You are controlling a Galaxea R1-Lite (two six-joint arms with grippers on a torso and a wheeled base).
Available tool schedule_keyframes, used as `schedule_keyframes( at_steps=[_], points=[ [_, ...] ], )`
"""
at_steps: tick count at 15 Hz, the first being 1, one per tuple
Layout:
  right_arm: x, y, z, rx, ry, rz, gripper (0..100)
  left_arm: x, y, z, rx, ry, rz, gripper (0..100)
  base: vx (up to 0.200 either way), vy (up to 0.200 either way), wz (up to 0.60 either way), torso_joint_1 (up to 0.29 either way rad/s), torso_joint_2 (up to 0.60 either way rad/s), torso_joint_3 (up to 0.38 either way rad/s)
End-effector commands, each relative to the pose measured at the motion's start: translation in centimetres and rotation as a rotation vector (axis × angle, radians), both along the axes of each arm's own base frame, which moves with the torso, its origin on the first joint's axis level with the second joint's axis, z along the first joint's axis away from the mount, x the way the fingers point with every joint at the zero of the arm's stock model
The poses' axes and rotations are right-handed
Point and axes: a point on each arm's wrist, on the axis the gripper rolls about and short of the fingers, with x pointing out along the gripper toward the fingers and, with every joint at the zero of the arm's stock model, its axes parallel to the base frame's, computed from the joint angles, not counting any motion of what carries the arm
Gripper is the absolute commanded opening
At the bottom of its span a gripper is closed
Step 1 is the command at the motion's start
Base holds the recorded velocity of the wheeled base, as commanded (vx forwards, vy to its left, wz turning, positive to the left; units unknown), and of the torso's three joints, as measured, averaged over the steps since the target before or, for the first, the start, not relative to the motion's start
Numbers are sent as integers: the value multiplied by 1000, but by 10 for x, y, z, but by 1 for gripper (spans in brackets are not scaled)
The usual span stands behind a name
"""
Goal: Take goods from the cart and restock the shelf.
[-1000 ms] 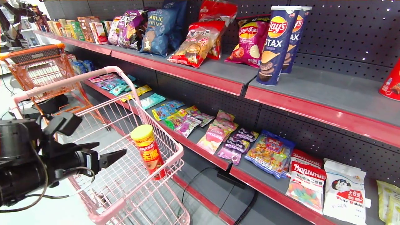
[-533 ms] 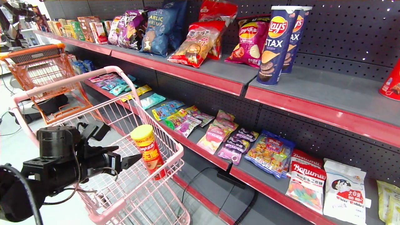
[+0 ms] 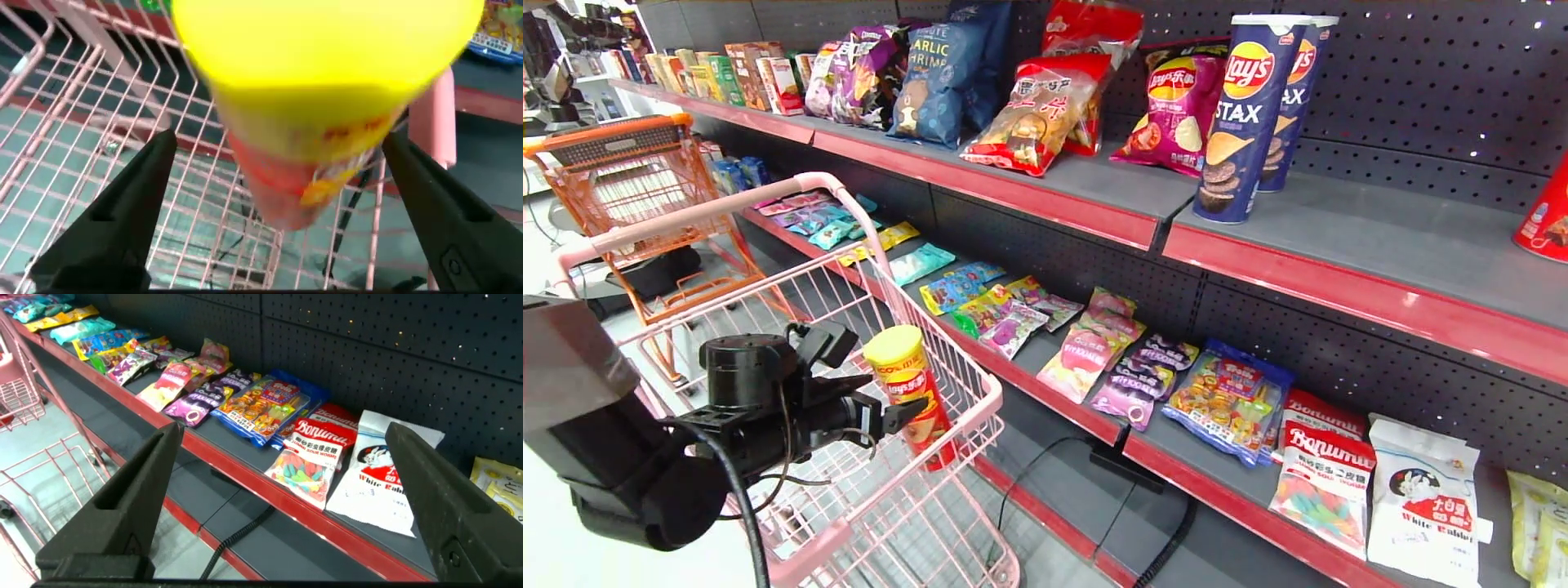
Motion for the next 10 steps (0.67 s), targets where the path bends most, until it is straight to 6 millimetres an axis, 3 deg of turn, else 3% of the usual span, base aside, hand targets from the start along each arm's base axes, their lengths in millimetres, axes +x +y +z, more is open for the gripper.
schedule_keyframes(
  at_steps=[1, 5, 6, 8, 10],
  points=[
    [0, 0, 0, 0, 0, 0, 100, 14, -11, -7, -1, -6, -24, 100, 0, 0, 0, 0, 0, 0],
    [0, 0, 0, 0, 0, 0, 100, 25, -22, -13, 15, -18, -22, 100, 0, 0, 0, 0, 0, 0],
    [0, 0, 0, 1, 0, 0, 100, 24, -26, -16, 16, -11, -31, 0, 0, 0, 0, 0, 0, 0],
    [0, 0, 0, 0, -1, 0, 100, 22, -27, -16, 16, -6, -32, 0, 0, 0, 0, 0, 0, 0],
    [0, 0, 0, 1, 0, 0, 100, 7, -22, 1, 6, -14, -27, 0, 0, 0, 0, 0, 0, 0]
  ],
)
